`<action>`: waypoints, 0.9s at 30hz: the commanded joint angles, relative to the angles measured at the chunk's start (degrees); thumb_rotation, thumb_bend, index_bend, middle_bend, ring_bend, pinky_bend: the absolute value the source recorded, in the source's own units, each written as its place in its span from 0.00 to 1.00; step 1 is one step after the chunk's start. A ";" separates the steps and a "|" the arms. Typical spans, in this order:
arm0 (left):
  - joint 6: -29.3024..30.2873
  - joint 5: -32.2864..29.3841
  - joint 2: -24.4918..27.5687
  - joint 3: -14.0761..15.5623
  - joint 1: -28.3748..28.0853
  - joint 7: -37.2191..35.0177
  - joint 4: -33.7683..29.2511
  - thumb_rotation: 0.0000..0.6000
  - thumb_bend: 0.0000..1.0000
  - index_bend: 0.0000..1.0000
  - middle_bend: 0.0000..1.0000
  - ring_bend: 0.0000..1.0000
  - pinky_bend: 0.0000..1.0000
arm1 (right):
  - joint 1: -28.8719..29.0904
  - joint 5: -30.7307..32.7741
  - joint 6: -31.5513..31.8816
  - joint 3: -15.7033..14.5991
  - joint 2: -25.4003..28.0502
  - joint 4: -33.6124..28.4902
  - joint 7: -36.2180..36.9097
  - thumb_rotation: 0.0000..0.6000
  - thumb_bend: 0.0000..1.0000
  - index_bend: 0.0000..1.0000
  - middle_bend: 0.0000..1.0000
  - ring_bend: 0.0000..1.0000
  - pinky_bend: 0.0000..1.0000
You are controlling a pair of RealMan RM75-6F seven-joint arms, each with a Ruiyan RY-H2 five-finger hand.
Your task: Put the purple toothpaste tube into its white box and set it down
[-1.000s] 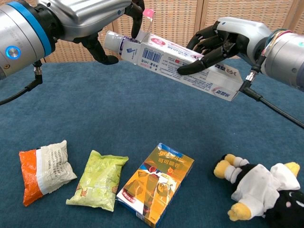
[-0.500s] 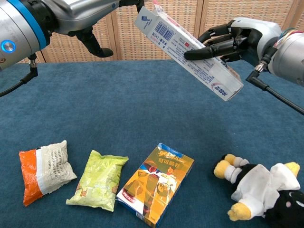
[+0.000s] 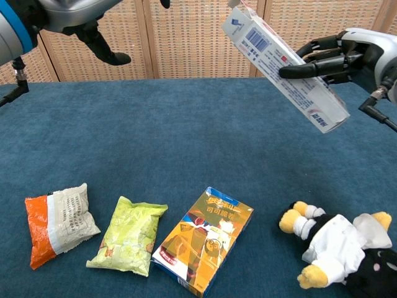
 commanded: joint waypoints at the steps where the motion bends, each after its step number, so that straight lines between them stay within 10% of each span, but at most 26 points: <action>1: 1.14 1.10 2.76 0.80 2.06 -3.40 -0.46 1.00 0.24 0.22 0.00 0.00 0.05 | -1.34 -2.71 1.66 -1.81 0.86 2.73 -0.97 1.00 0.04 0.60 0.54 0.42 0.47; 12: 2.34 -2.12 10.43 3.19 8.76 -10.81 -1.97 1.00 0.24 0.01 0.00 0.00 0.00 | -4.92 -13.91 7.69 -8.92 3.97 12.26 -8.32 1.00 0.04 0.60 0.54 0.42 0.47; 27: 5.58 3.19 12.84 8.70 16.99 -21.82 -0.76 1.00 0.24 0.00 0.00 0.00 0.00 | -9.54 -16.84 6.94 -15.53 8.67 15.98 -14.81 1.00 0.04 0.60 0.54 0.42 0.47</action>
